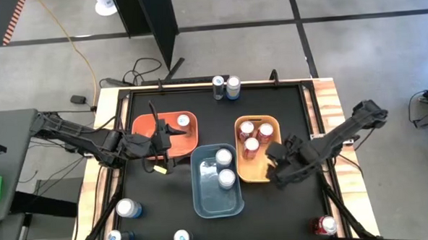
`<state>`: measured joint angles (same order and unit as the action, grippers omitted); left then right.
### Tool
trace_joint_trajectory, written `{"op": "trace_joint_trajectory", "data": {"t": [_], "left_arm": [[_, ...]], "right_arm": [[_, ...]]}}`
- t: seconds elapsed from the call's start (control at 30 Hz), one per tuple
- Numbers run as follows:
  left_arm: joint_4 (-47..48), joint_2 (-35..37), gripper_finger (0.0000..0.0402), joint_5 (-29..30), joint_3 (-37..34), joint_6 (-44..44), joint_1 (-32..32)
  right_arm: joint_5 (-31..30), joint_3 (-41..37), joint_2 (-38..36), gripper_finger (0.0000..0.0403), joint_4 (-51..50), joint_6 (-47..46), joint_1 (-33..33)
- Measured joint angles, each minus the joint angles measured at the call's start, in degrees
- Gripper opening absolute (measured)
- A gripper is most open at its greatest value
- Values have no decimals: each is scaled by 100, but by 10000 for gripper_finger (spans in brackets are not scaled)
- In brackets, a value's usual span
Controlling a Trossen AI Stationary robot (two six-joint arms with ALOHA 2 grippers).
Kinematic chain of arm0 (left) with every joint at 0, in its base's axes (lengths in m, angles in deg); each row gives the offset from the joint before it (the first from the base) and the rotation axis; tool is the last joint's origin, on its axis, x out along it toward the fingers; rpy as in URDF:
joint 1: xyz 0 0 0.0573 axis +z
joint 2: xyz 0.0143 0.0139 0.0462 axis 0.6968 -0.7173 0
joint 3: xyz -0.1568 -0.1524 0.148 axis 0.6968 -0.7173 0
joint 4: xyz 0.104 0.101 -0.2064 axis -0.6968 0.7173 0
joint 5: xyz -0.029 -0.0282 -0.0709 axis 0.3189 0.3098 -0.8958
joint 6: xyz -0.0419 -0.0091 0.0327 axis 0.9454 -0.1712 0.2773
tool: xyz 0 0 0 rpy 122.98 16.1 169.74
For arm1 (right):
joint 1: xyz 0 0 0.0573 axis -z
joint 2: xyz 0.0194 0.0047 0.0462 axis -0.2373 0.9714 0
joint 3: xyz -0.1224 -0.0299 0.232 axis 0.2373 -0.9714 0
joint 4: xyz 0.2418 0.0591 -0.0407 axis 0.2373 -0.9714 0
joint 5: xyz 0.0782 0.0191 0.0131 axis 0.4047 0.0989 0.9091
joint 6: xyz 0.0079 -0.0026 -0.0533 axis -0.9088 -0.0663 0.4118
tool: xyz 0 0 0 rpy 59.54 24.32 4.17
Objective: Sort soda cans
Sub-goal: Put the red-white soda can into the yellow bin
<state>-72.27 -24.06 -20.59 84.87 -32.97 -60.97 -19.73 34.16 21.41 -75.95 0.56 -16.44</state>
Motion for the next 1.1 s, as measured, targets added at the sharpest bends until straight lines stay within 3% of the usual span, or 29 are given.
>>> {"op": "trace_joint_trajectory", "data": {"t": [0.17,0.37,0.6,0.67,0.87,1.1], "left_arm": [[7,0,366,0,0,-1,0],[-190,-178,366,2,0,-70,0],[-1889,-1051,366,-447,0,-707,60],[-2434,-1334,366,-614,57,-829,76],[-2707,-2124,366,-671,577,-885,76],[-2227,-2789,366,-667,1236,-884,79]], "right_arm": [[-107,-100,229,309,23,216,108],[345,0,10,226,-246,165,-206],[524,138,-541,167,-318,143,-830],[878,141,-646,158,-325,146,-1017],[2053,141,-677,178,-345,1,-1822],[2791,141,-675,290,-312,-1359,-3117]]}}
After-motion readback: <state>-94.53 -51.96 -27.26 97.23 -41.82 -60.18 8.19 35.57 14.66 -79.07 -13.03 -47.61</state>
